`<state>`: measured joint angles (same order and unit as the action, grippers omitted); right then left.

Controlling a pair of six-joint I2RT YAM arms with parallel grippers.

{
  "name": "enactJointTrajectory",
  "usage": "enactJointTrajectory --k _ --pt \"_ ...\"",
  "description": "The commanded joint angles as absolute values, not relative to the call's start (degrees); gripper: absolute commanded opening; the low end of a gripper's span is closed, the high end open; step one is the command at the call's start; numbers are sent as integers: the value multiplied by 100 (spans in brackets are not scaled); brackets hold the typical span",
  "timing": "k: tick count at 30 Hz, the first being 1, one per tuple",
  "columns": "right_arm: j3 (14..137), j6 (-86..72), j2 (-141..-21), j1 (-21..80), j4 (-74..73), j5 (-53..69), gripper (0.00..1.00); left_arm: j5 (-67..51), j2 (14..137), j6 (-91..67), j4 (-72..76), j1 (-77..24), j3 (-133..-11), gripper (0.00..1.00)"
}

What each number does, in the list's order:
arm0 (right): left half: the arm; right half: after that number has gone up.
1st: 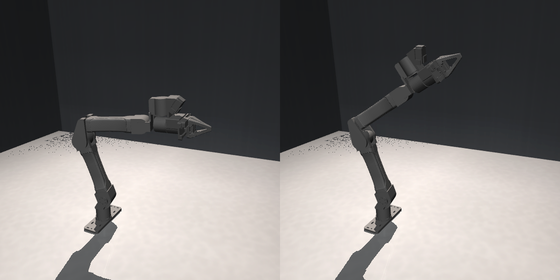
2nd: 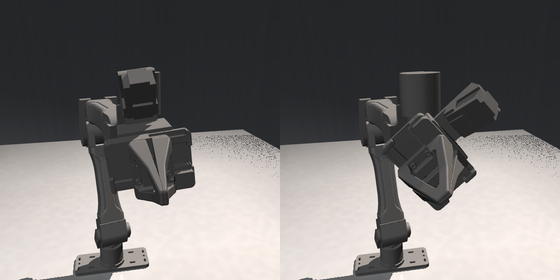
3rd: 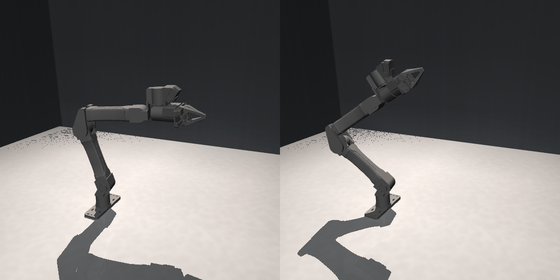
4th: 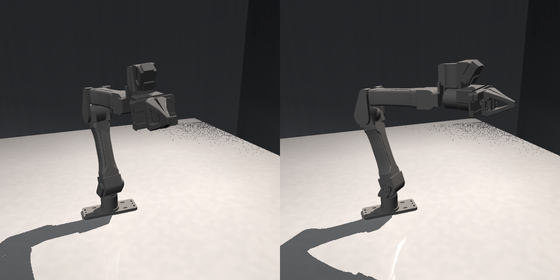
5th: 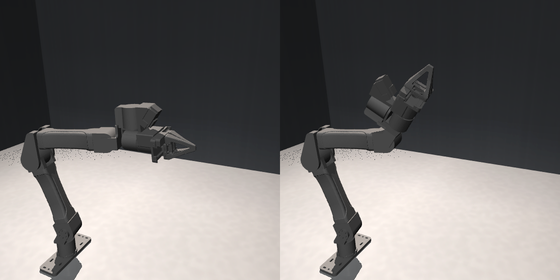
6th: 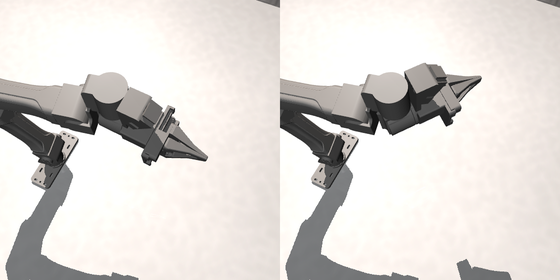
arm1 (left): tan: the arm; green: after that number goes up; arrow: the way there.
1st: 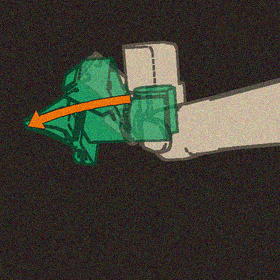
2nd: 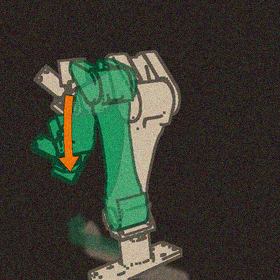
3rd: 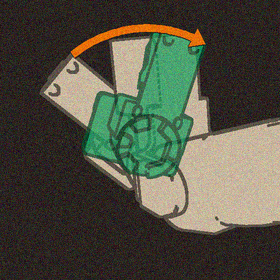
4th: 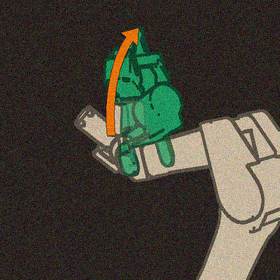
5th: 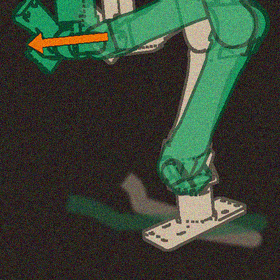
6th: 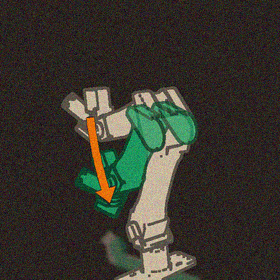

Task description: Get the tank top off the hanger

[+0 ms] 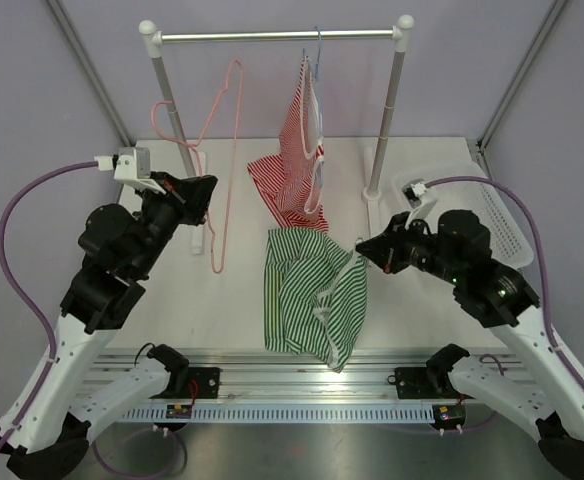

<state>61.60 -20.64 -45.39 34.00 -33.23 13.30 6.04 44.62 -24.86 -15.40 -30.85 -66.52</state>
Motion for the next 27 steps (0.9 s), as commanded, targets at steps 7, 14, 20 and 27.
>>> enactJointTrajectory --k 7,14,20,27 --pt "5467 -2487 -5318 3604 -3023 818 97 1415 5921 -2321 -3848 -3111 -8796 0" --pt "5502 -2312 -4949 3604 -3322 264 99 1503 7108 -2030 -4621 -3103 -10272 0" --pt "5344 -2233 -4764 3604 -3375 491 99 1555 8128 -1758 -5132 -3076 -11740 0" --pt "5958 -2057 -5834 4154 -4155 -350 100 1311 9131 -1608 -5573 -2690 -12849 0"
